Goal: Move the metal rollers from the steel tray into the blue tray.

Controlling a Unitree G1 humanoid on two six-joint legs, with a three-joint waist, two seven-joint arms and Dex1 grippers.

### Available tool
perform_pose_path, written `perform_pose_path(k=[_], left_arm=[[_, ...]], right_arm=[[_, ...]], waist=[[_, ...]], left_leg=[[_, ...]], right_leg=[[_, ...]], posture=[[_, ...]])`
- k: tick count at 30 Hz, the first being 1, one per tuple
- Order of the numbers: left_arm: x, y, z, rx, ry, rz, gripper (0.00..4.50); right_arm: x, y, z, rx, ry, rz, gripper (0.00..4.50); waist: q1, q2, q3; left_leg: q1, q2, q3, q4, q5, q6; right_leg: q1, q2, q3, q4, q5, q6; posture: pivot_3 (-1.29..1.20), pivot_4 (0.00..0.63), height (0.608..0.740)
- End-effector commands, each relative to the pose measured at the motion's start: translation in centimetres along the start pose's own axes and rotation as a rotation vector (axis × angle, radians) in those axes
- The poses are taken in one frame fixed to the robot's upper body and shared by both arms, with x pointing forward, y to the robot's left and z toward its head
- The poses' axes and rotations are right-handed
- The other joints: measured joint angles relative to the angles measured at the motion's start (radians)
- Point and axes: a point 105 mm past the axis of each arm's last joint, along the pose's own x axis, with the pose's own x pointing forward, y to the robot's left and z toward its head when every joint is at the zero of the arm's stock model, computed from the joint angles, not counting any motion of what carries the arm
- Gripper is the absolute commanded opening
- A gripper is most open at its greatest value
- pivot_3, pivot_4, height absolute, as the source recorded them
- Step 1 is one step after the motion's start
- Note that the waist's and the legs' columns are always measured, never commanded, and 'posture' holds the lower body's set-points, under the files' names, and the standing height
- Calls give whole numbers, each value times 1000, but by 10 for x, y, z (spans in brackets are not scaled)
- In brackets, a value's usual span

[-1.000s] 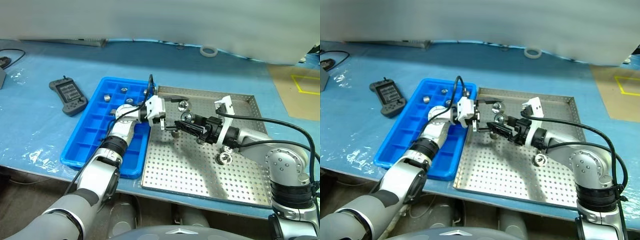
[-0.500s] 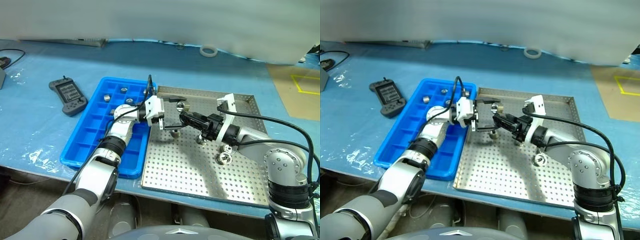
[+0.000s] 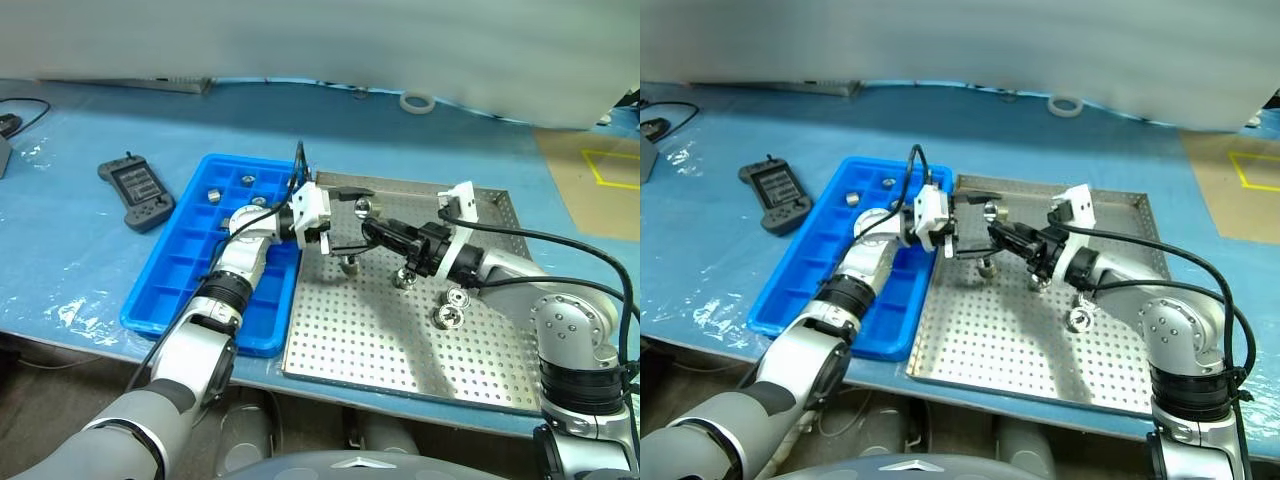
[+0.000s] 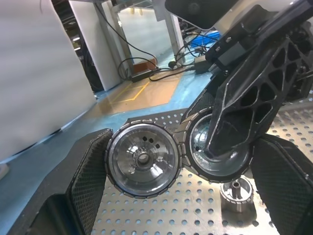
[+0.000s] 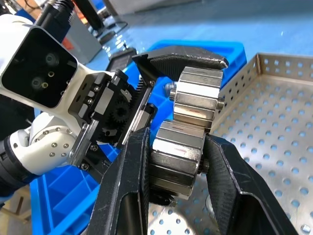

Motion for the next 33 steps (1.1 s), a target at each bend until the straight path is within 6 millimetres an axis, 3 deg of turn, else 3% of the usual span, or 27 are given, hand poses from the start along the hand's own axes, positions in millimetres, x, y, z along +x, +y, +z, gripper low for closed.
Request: perform_pose_path(k=[1, 11, 21, 25, 26, 33], left_arm=[[-3, 32, 40, -16, -179, 148, 3983], [-10, 30, 30, 28, -112, 145, 3983], [-1, 33, 31, -122, -98, 137, 3983], [4, 28, 33, -128, -110, 127, 3983], [4, 30, 32, -118, -106, 147, 4242], [3, 18, 22, -152, -31, 49, 4242]], right_arm=[[-3, -4, -1, -37, 26, -25, 1263], [-1, -7, -7, -21, 36, -43, 1263], [0, -7, -10, -9, 37, -55, 1263], [1, -8, -11, -3, 37, -60, 1263], [1, -7, -11, -1, 36, -61, 1263], [2, -8, -13, 3, 32, -71, 1263]], waist=[[0, 0, 0], [1, 0, 0], [1, 0, 0], [0, 0, 0], [1, 0, 0], [-1, 0, 0]], left_leg=[[0, 0, 0, 0, 0, 0], [0, 0, 0, 0, 0, 0], [0, 0, 0, 0, 0, 0], [0, 0, 0, 0, 0, 0], [0, 0, 0, 0, 0, 0], [0, 0, 0, -1, 0, 0]], right_leg=[[0, 0, 0, 0, 0, 0], [0, 0, 0, 0, 0, 0], [0, 0, 0, 0, 0, 0], [0, 0, 0, 0, 0, 0], [0, 0, 0, 0, 0, 0], [-1, 0, 0, -1, 0, 0]], posture=[[-333, 150, 740], [-326, 150, 740], [-333, 150, 740], [-335, 150, 740], [-336, 150, 740], [-341, 150, 740]])
